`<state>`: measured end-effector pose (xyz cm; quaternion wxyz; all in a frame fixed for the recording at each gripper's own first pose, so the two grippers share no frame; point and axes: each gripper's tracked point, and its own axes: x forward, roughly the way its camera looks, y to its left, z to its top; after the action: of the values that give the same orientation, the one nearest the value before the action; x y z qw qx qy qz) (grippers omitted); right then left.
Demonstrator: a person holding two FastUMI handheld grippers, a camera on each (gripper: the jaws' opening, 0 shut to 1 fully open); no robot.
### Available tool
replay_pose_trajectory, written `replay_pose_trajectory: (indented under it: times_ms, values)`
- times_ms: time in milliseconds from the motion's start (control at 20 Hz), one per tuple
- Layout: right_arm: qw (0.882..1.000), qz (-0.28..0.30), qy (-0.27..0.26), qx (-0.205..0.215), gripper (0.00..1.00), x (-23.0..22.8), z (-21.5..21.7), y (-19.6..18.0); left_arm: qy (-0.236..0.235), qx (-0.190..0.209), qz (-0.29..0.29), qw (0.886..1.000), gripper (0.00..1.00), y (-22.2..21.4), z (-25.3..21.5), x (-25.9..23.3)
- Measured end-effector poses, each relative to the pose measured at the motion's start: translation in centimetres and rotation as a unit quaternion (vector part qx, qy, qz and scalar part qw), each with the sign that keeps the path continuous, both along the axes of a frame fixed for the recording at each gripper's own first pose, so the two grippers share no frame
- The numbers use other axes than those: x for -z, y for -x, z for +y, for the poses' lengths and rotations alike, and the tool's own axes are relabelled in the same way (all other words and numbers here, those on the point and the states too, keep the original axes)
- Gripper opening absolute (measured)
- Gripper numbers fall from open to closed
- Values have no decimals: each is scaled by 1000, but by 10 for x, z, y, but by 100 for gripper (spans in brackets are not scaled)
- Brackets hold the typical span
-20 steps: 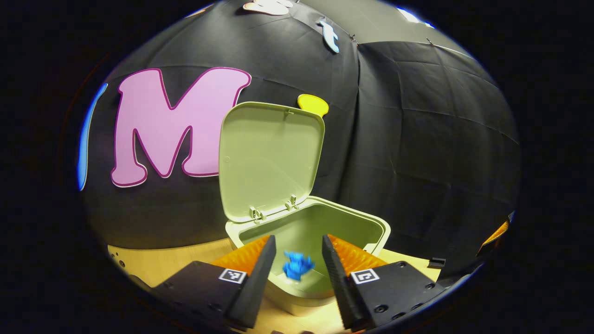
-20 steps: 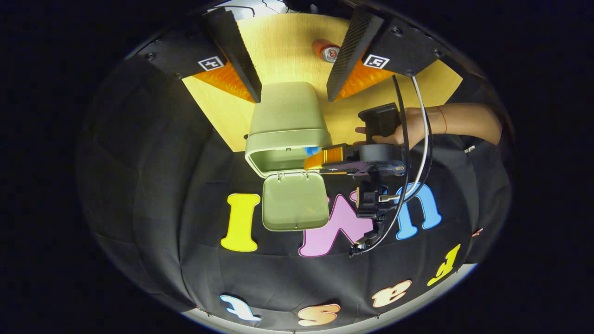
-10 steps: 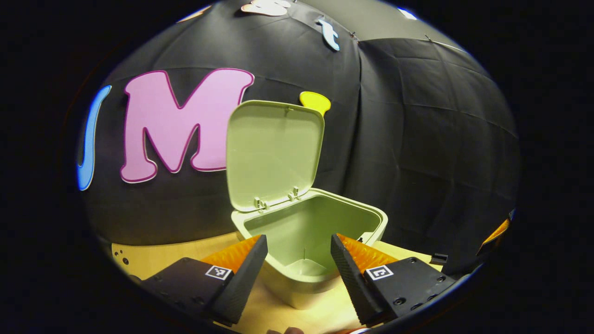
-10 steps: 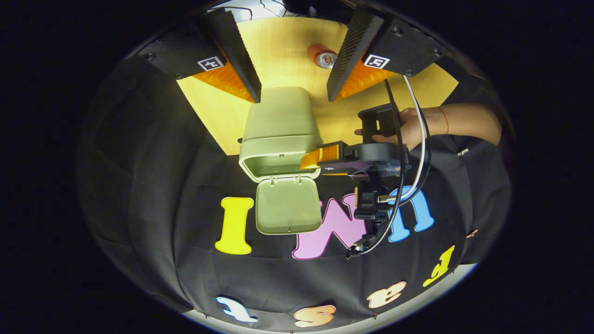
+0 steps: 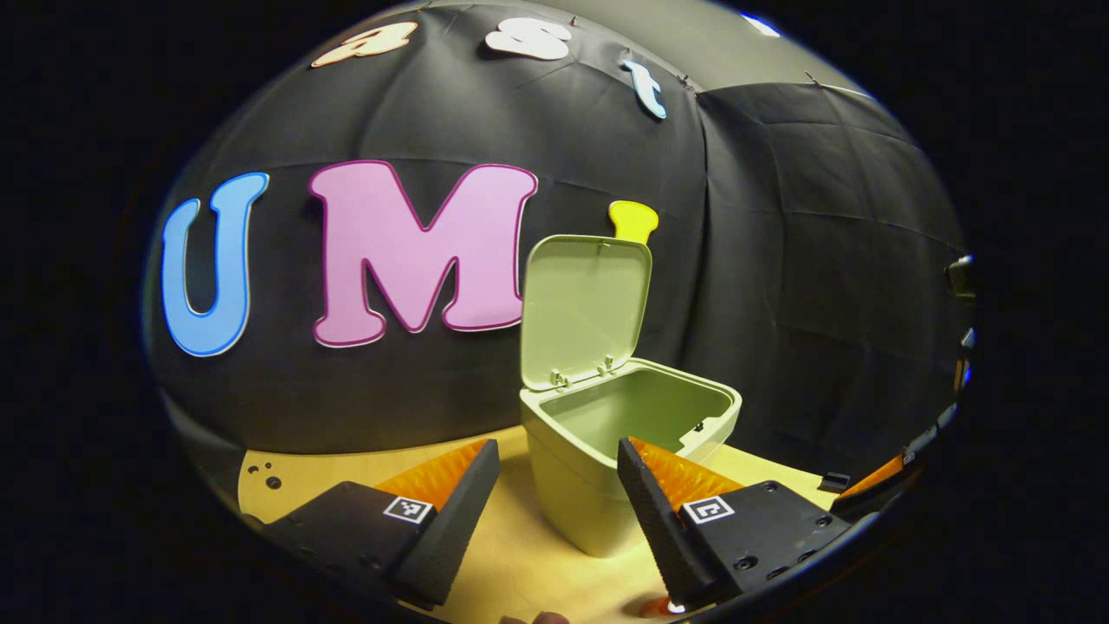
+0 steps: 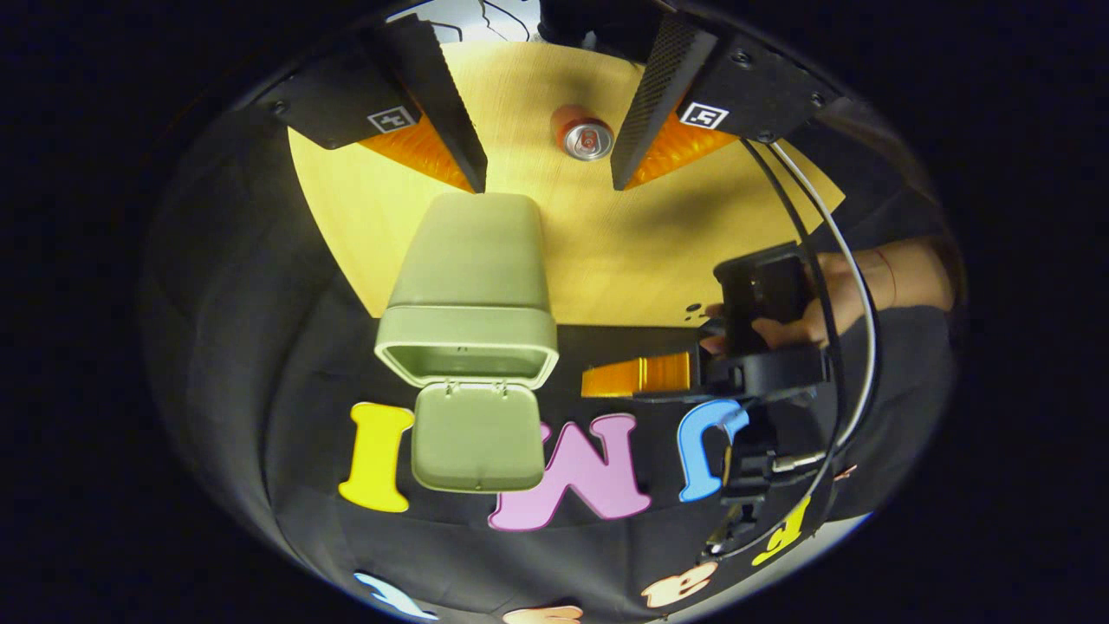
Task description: Press the lid of the desktop garbage bin to open it, pick up the crumpled paper on the desktop and throw it into the bin, then pick up the pop can on the desktop and drop it into the bin, and finally close the garbage bin lid.
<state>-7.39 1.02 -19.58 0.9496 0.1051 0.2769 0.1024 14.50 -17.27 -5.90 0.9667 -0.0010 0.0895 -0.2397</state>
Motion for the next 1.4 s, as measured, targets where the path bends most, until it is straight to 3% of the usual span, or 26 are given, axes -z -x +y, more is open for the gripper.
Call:
replay_pose_trajectory:
  times_ms: [600,1050,1400]
  values:
    - [989,56,31,-135,94,76,56,-10,0,-88,27,996,90,51,76,10]
    - [978,93,48,-182,95,124,78,-18,-7,-169,61,984,90,81,139,35]
    - [972,116,65,-196,94,149,82,-24,0,-199,79,977,90,88,158,46]
